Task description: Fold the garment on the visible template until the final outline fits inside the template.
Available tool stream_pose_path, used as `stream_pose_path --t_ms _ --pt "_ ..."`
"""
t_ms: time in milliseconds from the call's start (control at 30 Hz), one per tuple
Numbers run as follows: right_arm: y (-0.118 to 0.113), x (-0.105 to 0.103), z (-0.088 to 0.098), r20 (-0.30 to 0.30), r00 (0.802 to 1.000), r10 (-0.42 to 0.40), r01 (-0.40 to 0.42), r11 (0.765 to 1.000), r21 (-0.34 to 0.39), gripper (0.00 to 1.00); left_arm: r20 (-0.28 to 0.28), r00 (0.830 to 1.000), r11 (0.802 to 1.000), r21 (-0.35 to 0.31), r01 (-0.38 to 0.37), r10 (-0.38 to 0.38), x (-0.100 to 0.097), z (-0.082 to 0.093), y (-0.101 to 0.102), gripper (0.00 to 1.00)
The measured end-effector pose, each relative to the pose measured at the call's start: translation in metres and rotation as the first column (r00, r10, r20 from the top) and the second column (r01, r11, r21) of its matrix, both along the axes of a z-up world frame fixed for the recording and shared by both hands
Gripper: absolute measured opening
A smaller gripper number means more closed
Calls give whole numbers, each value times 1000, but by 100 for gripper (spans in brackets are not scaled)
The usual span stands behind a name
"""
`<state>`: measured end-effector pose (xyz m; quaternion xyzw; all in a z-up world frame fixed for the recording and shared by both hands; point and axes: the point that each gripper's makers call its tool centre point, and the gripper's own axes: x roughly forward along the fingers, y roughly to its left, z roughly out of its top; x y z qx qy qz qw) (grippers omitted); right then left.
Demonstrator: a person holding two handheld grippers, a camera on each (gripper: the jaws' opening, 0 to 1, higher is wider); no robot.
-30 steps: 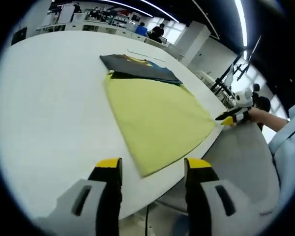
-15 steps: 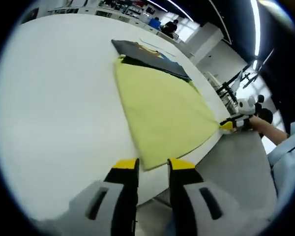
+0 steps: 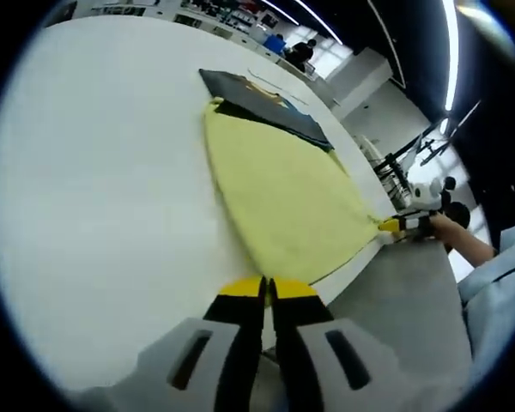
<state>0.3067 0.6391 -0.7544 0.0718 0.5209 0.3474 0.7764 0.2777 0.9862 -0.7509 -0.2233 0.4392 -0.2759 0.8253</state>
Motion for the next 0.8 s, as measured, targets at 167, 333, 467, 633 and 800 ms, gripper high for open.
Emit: stream_pose_path --t_ms 167,333,467,633,800 --pt "-4 -8 19 -3 999 -41 41 998 55 0 12 999 996 -84 -31 32 -3 25 -3 0" --pt "-13 -25 32 -29 997 -65 68 994 85 0 27 999 993 -119 -21 24 -15 48 -12 0" --pt "-21 -36 46 -52 993 -108 113 986 124 0 34 999 990 -138 -14 18 -24 61 -17 0" --pt "-26 -44 60 -70 986 -152 162 974 157 0 51 999 986 -165 8 0 -33 82 -28 0" --pt "-30 -54 77 -93 981 -168 182 968 176 0 52 999 987 -160 26 -18 -43 95 -32 0"
